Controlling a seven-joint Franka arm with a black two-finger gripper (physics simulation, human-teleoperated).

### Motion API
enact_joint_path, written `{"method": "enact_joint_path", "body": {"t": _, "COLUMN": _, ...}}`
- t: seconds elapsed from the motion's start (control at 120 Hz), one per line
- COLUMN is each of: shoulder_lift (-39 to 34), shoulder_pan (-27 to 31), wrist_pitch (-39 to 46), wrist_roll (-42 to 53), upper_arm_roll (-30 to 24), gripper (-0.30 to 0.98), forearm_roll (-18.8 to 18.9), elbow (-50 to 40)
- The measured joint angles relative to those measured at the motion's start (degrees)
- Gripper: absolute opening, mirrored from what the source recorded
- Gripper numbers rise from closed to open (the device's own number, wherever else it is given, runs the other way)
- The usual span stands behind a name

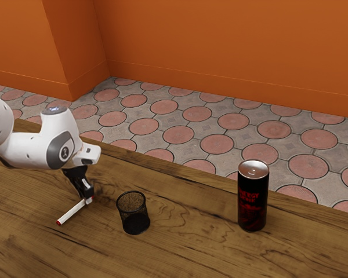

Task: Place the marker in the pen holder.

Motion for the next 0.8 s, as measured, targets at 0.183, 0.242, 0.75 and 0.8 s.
{"method": "enact_joint_path", "body": {"t": 0.183, "shoulder_lift": 0.0, "shoulder_pan": 0.0, "wrist_pitch": 0.1, "wrist_roll": 0.2, "upper_arm_roll": 0.0, "gripper": 0.00, "forearm_roll": 0.1, "elbow": 0.0}}
{"method": "enact_joint_path", "body": {"t": 0.242, "shoulder_lift": 0.1, "shoulder_pan": 0.0, "wrist_pitch": 0.3, "wrist_roll": 0.0, "upper_arm_roll": 0.0, "gripper": -0.04, "forearm_roll": 0.3, "elbow": 0.1}}
{"method": "enact_joint_path", "body": {"t": 0.75, "shoulder_lift": -1.7, "shoulder_pan": -0.1, "wrist_pitch": 0.9, "wrist_roll": -2.5, "upper_arm_roll": 0.1, "gripper": -0.10, "forearm_roll": 0.7, "elbow": 0.3}}
{"method": "enact_joint_path", "body": {"t": 0.8, "shoulder_lift": -3.8, "shoulder_pan": -0.3, "wrist_pitch": 0.9, "wrist_roll": -2.8, "upper_arm_roll": 0.1, "gripper": -0.10, "forearm_roll": 1.0, "elbow": 0.4}}
